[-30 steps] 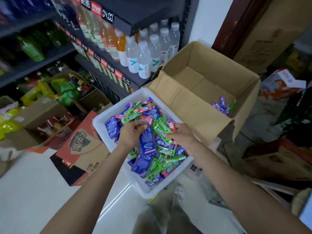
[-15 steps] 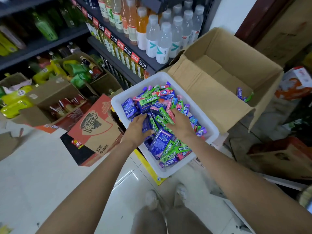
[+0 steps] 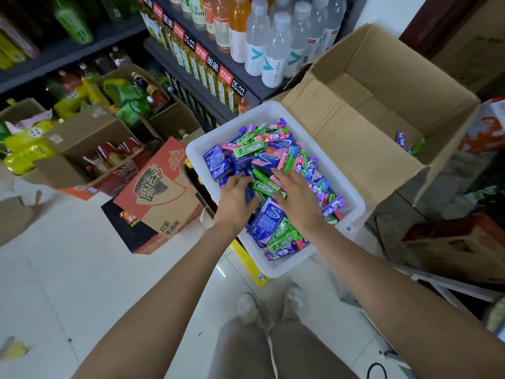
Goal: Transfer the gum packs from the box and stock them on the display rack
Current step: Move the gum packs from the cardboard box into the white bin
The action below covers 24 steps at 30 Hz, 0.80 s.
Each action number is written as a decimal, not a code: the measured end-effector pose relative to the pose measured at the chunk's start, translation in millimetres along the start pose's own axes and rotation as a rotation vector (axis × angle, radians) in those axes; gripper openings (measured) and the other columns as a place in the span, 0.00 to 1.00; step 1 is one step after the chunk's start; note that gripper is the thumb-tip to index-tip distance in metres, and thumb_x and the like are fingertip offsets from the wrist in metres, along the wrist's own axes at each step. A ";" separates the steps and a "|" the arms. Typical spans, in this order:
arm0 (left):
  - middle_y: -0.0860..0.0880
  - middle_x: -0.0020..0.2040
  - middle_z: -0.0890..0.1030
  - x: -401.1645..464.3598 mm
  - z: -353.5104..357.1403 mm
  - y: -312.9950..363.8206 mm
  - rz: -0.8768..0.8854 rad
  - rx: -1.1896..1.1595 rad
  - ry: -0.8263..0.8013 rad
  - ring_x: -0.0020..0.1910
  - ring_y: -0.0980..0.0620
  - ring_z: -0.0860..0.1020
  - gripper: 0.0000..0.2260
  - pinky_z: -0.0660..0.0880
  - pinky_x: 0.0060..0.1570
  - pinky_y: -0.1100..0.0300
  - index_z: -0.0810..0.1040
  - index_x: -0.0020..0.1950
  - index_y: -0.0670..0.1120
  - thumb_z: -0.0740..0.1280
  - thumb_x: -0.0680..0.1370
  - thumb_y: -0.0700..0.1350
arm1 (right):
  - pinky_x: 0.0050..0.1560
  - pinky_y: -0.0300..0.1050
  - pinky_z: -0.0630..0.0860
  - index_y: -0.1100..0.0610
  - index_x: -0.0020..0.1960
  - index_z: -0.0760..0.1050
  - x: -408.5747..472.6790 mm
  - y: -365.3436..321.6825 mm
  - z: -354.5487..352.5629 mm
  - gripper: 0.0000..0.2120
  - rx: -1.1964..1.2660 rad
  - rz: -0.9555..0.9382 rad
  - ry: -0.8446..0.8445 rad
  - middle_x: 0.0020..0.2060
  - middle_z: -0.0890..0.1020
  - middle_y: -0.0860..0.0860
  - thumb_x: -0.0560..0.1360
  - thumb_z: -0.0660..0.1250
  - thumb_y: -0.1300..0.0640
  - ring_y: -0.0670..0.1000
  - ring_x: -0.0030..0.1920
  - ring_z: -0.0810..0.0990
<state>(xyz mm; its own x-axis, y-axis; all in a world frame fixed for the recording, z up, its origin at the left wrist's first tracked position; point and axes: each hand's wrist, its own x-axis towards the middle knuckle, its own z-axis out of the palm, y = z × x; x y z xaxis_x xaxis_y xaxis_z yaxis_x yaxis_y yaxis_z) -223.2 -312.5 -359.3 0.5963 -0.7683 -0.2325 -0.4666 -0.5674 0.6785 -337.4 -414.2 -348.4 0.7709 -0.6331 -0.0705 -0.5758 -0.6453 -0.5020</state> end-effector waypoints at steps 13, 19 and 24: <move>0.45 0.56 0.77 34.1 7.9 120.8 0.233 -0.133 0.146 0.54 0.46 0.75 0.11 0.73 0.53 0.55 0.76 0.59 0.42 0.65 0.77 0.40 | 0.54 0.39 0.73 0.59 0.56 0.78 11.8 75.2 -112.1 0.14 0.373 0.234 0.174 0.51 0.80 0.54 0.73 0.63 0.67 0.50 0.50 0.78; 0.42 0.53 0.79 84.4 47.3 226.2 0.333 -0.164 0.014 0.49 0.46 0.78 0.09 0.70 0.49 0.60 0.77 0.56 0.40 0.65 0.76 0.38 | 0.47 0.31 0.71 0.61 0.53 0.79 31.1 154.3 -179.1 0.12 0.408 0.319 0.300 0.44 0.80 0.52 0.73 0.62 0.69 0.50 0.46 0.78; 0.44 0.57 0.81 143.1 99.5 288.3 0.132 -0.199 -0.105 0.56 0.46 0.78 0.11 0.72 0.55 0.58 0.78 0.59 0.42 0.62 0.80 0.43 | 0.56 0.45 0.72 0.60 0.55 0.77 83.0 238.1 -219.4 0.10 0.333 0.402 0.092 0.49 0.81 0.55 0.75 0.64 0.64 0.54 0.53 0.79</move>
<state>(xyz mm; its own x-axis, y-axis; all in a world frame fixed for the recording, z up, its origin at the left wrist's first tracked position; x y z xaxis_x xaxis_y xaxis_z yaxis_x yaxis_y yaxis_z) -337.3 -615.5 -266.3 0.4630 -0.8644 -0.1963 -0.3926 -0.3985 0.8289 -470.2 -714.2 -284.7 0.4715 -0.8471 -0.2450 -0.6915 -0.1827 -0.6989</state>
